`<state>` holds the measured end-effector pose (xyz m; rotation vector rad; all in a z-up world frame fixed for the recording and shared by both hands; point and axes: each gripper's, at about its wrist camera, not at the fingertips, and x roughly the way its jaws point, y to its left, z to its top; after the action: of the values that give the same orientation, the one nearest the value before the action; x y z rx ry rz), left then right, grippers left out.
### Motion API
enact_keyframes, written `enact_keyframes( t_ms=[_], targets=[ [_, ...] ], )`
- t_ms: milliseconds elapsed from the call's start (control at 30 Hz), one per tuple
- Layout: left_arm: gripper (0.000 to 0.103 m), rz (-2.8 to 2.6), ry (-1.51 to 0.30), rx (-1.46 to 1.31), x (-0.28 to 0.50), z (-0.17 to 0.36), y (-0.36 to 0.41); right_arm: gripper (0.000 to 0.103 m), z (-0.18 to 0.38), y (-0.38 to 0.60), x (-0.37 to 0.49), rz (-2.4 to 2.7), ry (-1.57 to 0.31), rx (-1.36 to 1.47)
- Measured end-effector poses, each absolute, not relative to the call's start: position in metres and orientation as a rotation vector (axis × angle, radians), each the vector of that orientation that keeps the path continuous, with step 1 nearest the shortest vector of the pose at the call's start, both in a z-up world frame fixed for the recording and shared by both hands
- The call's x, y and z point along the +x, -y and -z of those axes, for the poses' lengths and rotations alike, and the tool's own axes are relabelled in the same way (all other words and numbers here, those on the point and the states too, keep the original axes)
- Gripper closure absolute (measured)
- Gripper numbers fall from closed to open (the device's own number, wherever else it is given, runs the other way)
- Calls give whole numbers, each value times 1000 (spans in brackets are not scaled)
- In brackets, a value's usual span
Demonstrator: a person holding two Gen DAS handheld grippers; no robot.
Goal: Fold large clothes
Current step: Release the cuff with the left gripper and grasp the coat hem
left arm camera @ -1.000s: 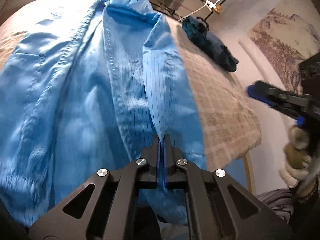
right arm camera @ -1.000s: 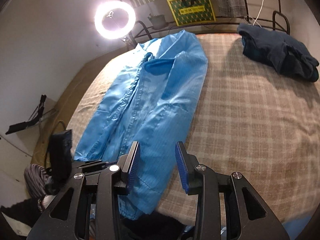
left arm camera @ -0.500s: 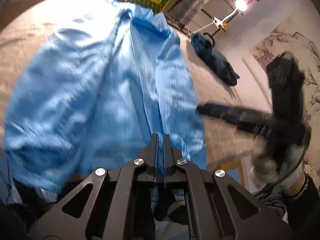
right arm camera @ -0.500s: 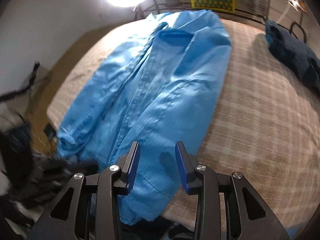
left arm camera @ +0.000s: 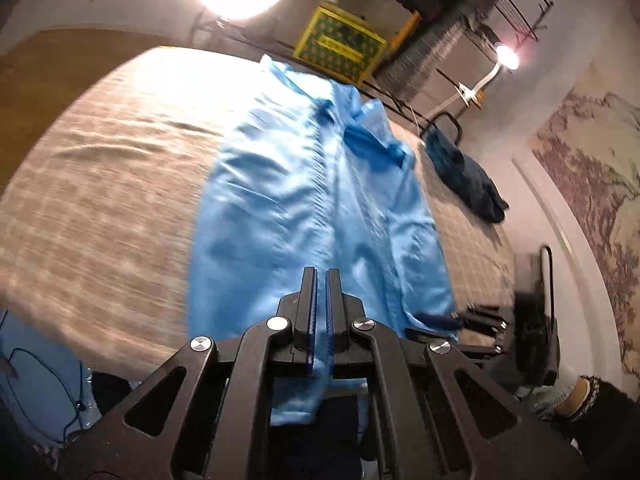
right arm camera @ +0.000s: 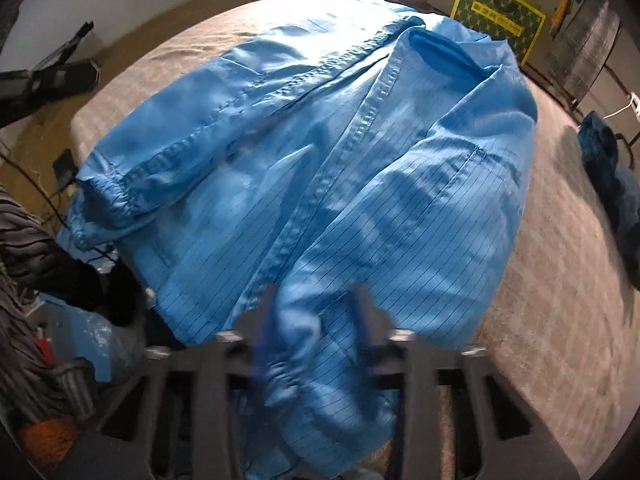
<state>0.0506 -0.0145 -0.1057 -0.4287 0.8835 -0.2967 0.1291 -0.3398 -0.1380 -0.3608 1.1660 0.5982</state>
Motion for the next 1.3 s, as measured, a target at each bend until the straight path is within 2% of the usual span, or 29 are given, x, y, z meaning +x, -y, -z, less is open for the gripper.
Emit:
enact_keyframes(
  t_ms=[33, 133, 433, 500, 633, 767, 833, 867, 900, 933, 967, 1133, 1300],
  targets=[
    [103, 284, -876, -437, 51, 105, 6, 94, 136, 342, 129, -607, -1159, -349],
    [103, 255, -872, -478, 52, 109, -13, 99, 129, 349, 126, -646, -1130, -307],
    [103, 248, -888, -482, 49, 117, -12, 103, 103, 333, 100, -830, -1041, -265],
    [103, 242, -894, -466, 50, 118, -8, 103, 104, 310, 68, -975, -1015, -402],
    [103, 261, -916, -473, 52, 120, 0, 103, 136, 292, 61, -894, -1048, -576],
    [103, 291, -933, -445, 64, 115, 12, 103, 110, 319, 84, -873, -1054, -374],
    [95, 325, -947, -443, 79, 107, 19, 99, 94, 332, 95, -828, -1034, -277],
    [83, 340, -953, -446, 87, 103, 22, 95, 89, 338, 102, -805, -1039, -232],
    [74, 356, -957, -447, 96, 98, 26, 82, 87, 341, 107, -789, -1049, -204],
    [58, 379, -959, -452, 109, 91, 33, 68, 85, 344, 111, -769, -1052, -180],
    [48, 408, -961, -463, 123, 85, 40, 64, 85, 348, 115, -751, -1053, -158],
    [46, 486, -1017, -534, 194, 82, 79, 64, 97, 348, 128, -705, -1122, -123],
    [46, 504, -1126, -677, 273, 123, 115, 64, 105, 345, 132, -689, -1145, -173]
  ],
)
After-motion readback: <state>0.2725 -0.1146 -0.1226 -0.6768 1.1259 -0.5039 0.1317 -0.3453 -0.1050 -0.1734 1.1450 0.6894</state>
